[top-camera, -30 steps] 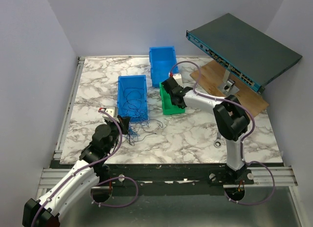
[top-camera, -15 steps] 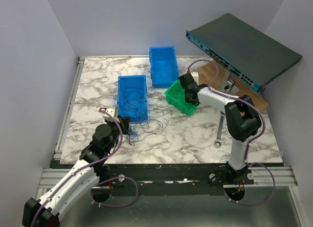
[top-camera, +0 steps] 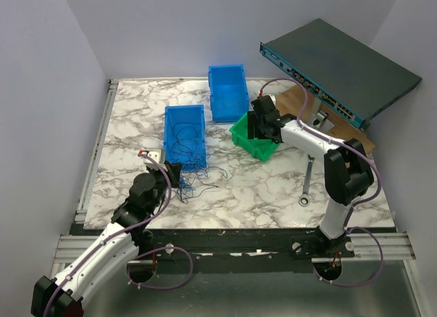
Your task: Untangle the cables
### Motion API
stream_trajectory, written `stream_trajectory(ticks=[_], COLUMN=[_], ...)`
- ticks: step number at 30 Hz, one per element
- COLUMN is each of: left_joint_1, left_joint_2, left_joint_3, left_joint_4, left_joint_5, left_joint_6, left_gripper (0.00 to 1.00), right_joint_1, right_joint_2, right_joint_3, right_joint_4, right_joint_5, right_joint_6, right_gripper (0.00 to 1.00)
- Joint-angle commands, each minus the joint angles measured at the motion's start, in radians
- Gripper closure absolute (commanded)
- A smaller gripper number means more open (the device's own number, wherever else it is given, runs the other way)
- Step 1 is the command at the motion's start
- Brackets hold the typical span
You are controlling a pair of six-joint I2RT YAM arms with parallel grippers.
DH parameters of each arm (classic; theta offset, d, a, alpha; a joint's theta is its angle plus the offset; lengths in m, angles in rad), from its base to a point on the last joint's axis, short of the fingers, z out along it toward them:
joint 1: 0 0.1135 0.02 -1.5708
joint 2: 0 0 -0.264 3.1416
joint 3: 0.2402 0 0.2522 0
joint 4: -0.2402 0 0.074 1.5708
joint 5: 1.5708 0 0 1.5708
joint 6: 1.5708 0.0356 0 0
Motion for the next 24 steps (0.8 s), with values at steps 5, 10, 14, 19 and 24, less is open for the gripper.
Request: stream_trajectory(ticks=[5,10,14,19,24], left_joint_1=[0.000,0.000,0.000,0.000,0.000], left_joint_2=[-0.002,-0.002,-0.002,0.000,0.003], left_joint_3=[0.021,0.023,0.022,0.022,0.022], left_joint_4=[0.020,0.020,0.021,0.022,0.022], left_joint_5=[0.001,0.001,0.005,0.005,0.006], left_joint_6=[0.012,0.012,0.010,0.011,0.011], left_gripper=[1.00,1.00,1.00,1.00,1.00], right_joint_1=[0.004,0.005,0.006,0.010,0.054], right_joint_2=[-0.046,-0.112,-0.196,-0.146,-0.067], right_joint_3=[0.013,-0.047,-0.105,-0.068,-0.027], right_joint_4=[-0.026,0.012,0.068,0.029,0.013], right_joint_5=[-0.097,-0.150,-0.226,-0.336,-0.298], right_joint_6=[-0.035,-0.035,-0.082,-0.133,-0.146], right_gripper=[0.25,0.22,0.11,0.11,0.13])
